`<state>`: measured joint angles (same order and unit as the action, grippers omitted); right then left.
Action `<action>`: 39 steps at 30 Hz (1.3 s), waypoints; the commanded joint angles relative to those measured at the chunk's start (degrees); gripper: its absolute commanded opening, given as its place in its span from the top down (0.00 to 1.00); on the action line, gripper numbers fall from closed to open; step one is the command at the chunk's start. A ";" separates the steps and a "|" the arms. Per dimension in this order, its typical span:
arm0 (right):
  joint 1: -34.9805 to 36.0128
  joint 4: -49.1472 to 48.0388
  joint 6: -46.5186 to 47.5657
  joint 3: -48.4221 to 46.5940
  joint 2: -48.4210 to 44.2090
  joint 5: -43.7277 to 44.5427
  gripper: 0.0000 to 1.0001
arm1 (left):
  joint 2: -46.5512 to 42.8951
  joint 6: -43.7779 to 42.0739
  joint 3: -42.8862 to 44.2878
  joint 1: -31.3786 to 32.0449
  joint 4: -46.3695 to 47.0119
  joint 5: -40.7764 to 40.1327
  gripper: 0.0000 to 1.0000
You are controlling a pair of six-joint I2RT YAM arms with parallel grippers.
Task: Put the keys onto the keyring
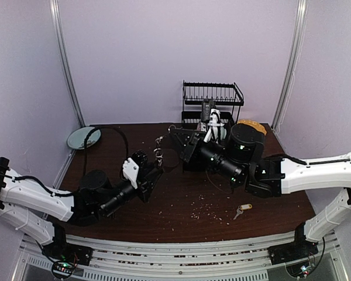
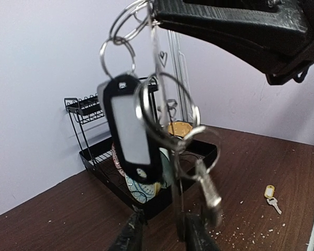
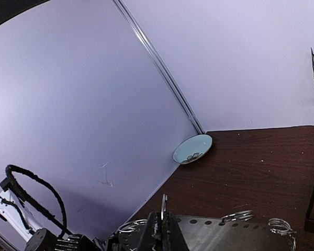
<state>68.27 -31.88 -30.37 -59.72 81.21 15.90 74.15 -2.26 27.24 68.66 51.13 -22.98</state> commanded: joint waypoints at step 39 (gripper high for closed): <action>-3.91 30.93 34.81 2.11 -16.21 -47.89 0.49 | -20.15 -5.35 -2.20 -0.11 -11.12 37.86 1.00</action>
<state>64.51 -2.00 3.75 -54.72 63.72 -26.63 53.17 -7.44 22.09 68.58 37.85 11.90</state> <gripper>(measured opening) 0.548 0.006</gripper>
